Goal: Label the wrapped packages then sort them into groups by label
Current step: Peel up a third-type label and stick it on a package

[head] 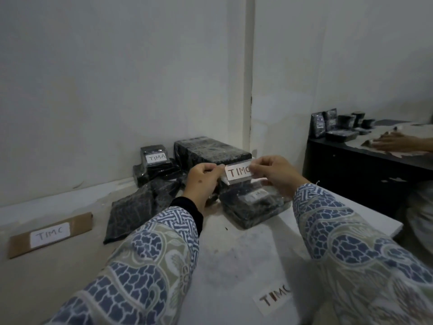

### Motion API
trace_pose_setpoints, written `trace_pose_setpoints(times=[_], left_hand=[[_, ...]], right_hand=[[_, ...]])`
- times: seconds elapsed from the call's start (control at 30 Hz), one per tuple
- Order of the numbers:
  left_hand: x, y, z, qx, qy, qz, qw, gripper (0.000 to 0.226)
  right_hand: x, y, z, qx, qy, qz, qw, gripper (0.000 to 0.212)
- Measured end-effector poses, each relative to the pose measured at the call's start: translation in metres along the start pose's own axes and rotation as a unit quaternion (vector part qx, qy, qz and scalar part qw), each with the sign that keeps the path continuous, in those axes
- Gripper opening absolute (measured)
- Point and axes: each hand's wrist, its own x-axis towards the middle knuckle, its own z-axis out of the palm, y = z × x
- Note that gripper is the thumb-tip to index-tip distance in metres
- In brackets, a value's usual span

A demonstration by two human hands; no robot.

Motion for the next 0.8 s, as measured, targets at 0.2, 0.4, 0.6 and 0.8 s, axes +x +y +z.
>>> trace_pose_setpoints(times=[0.2, 0.4, 0.6, 0.8], left_hand=[[0.067, -0.006, -0.001, 0.032, 0.073, 0.019, 0.997, 0.050], [0.118, -0.020, 0.003, 0.056, 0.077, -0.073, 0.993, 0.063], [0.142, -0.034, 0.005, -0.010, 0.038, -0.098, 0.994, 0.113], [0.148, -0.051, 0.010, -0.032, 0.010, -0.048, 0.998, 0.100]], right_hand=[[0.054, 0.003, 0.013, 0.024, 0.064, -0.027, 0.997, 0.011], [0.109, 0.010, 0.019, 0.042, 0.074, -0.066, 0.994, 0.007], [0.151, 0.011, 0.026, 0.091, 0.077, -0.072, 0.990, 0.015], [0.166, 0.012, 0.026, 0.131, 0.068, -0.064, 0.987, 0.014]])
